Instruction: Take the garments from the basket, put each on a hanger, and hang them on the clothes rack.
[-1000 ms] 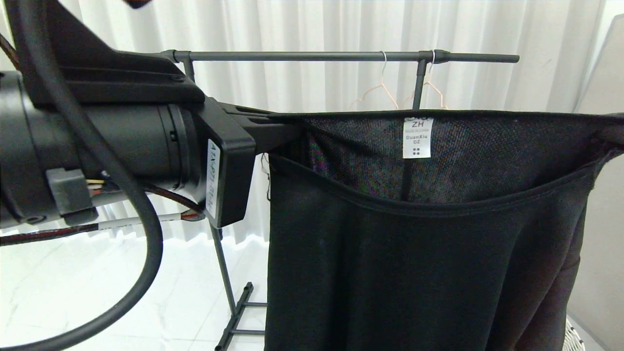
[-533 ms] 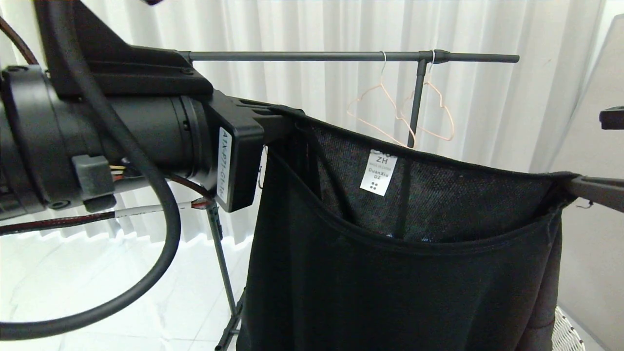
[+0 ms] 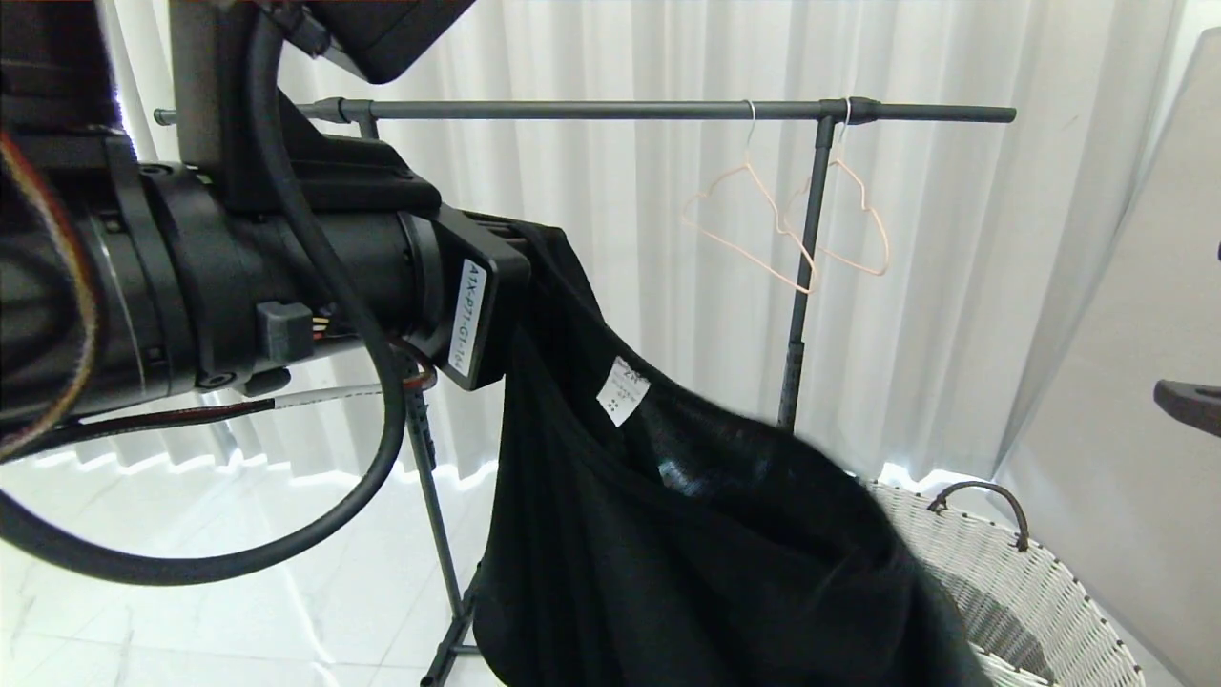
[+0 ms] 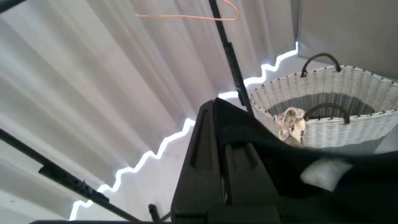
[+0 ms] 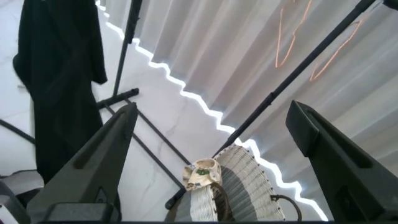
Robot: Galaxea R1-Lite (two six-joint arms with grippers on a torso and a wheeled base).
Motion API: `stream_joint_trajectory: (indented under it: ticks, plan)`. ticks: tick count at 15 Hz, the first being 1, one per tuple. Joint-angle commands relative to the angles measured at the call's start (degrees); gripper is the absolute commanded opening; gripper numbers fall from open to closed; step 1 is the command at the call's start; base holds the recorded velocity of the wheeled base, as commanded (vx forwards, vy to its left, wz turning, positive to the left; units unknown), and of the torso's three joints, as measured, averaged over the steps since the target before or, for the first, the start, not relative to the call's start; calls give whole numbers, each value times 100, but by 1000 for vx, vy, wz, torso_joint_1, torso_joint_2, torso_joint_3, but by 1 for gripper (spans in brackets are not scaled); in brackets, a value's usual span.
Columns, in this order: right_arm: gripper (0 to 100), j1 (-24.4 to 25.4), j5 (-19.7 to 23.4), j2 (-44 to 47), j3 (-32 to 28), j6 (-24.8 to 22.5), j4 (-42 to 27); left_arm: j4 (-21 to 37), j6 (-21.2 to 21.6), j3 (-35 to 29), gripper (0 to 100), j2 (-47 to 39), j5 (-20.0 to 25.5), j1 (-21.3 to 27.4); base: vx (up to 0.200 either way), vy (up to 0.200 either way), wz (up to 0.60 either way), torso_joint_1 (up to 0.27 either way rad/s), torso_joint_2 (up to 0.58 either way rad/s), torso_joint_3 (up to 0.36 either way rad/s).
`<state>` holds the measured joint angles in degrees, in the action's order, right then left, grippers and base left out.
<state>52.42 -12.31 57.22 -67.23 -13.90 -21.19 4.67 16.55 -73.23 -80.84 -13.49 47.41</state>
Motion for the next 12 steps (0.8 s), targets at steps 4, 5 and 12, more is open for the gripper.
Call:
stream_joint_trajectory:
  ticks: [4, 5, 12]
  plan:
    - [100, -1700, -140, -9, 184, 10, -782, -1, 23, 283, 0, 129, -13, -302, 0, 0, 0, 0, 0, 0]
    - [100, -2403, -272, 52, 158, -25, -1318, -1, 23, 380, 0, 209, -22, -382, 0, 0, 0, 0, 0, 0]
    - [100, -3642, -913, -212, 1388, -96, -861, -1196, 559, 1900, 0, 885, -233, -1102, 0, 0, 0, 0, 0, 0]
